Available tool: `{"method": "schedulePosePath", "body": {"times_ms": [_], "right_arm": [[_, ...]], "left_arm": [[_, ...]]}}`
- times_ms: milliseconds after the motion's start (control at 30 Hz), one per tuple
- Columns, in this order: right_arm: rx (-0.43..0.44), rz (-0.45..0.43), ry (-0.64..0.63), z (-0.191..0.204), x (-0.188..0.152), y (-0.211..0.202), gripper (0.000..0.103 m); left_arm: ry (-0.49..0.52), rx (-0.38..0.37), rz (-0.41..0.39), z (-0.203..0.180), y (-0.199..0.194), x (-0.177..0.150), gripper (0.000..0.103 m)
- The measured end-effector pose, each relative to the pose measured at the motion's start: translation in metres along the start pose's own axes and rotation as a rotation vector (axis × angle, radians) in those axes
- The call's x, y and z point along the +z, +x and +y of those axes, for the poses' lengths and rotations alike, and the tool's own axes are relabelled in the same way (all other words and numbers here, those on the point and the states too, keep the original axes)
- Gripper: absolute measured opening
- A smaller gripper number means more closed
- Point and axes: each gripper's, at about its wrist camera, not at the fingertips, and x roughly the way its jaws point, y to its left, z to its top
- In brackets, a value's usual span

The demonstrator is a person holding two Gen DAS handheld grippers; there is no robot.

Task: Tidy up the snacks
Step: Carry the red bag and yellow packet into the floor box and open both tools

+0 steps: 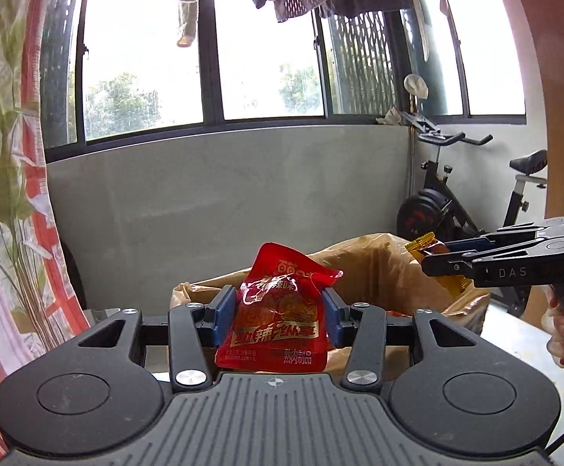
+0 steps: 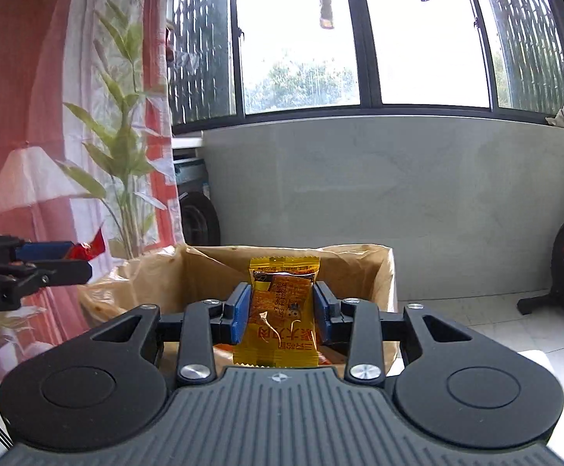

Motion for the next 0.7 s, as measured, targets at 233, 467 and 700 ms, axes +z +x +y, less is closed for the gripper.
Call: {"method": "schedulePosePath", "body": {"times_ms": [233, 467, 700], "right_arm": [[-0.106, 0.150, -0.036, -0.010, 0.005, 0.055, 0.039], [-0.078, 0.127, 0.026, -0.019, -0.002, 0.034, 0.049], [-0.031, 0.102, 0.069, -0.016, -0.013, 0.000, 0.049]], "left_arm": [[-0.037, -0.003, 0.175, 0.003, 0.067, 0.004, 0.054], [-0.039, -0.002, 0.164, 0.011, 0.056, -0.011, 0.056], [-0.077, -0.013, 0.128, 0.018, 0.021, -0.014, 0.056]]}}
